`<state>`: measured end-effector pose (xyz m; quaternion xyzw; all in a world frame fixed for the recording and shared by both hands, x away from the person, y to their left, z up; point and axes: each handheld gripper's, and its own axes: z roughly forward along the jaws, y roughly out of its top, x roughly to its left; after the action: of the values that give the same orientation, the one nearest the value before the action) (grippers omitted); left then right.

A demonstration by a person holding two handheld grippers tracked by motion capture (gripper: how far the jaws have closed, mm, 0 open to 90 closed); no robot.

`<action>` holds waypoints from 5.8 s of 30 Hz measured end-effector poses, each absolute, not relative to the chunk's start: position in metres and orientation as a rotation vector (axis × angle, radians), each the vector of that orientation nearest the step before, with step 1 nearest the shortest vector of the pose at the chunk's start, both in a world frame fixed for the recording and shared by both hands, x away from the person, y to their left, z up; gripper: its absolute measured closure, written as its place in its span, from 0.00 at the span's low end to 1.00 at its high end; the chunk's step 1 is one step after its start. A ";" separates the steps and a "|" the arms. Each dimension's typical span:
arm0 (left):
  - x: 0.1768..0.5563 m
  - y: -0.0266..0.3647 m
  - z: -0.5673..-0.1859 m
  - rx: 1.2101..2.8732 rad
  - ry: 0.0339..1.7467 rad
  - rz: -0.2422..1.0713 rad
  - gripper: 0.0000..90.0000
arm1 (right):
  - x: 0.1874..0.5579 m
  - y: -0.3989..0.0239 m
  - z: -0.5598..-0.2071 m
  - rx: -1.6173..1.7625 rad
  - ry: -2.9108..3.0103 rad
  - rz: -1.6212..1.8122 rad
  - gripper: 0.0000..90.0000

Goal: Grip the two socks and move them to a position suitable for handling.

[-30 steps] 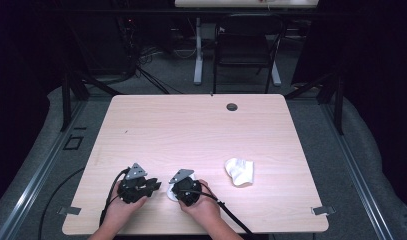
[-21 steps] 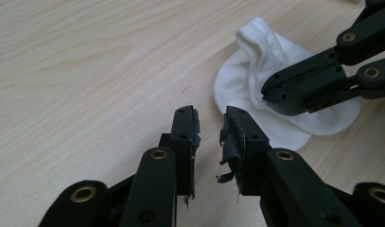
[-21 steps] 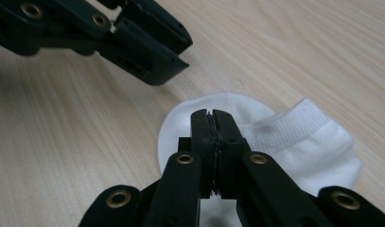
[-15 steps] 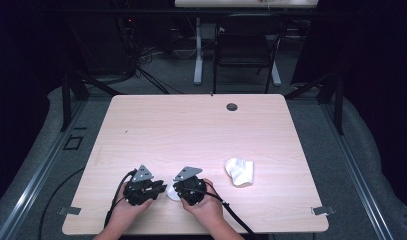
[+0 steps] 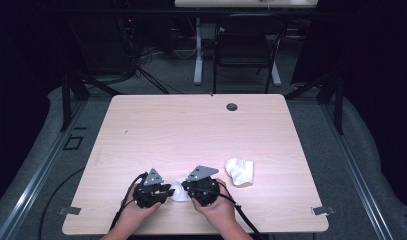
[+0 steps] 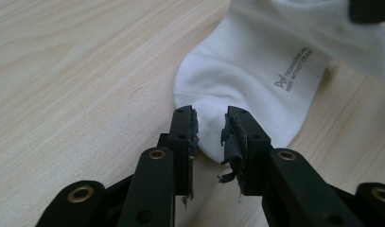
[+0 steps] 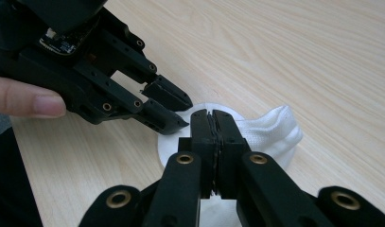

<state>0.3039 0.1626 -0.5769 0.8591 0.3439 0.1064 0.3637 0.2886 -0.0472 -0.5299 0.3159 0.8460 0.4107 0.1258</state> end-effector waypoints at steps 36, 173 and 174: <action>0.286 0.168 -0.570 2.296 0.948 0.308 0.99 | 0.266 -0.127 -0.549 1.085 2.479 1.040 0.98; 0.309 0.189 -0.562 2.077 0.951 0.302 0.64 | 0.345 -0.039 -0.548 0.854 2.532 0.901 0.99; 0.310 0.189 -0.562 2.071 0.952 0.301 0.64 | 0.344 -0.039 -0.548 0.854 2.533 0.905 0.99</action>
<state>0.3096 0.1889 -0.5623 0.8219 0.3781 0.1196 0.4090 0.3440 -0.0391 -0.5481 0.2989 0.8861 0.3167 0.1589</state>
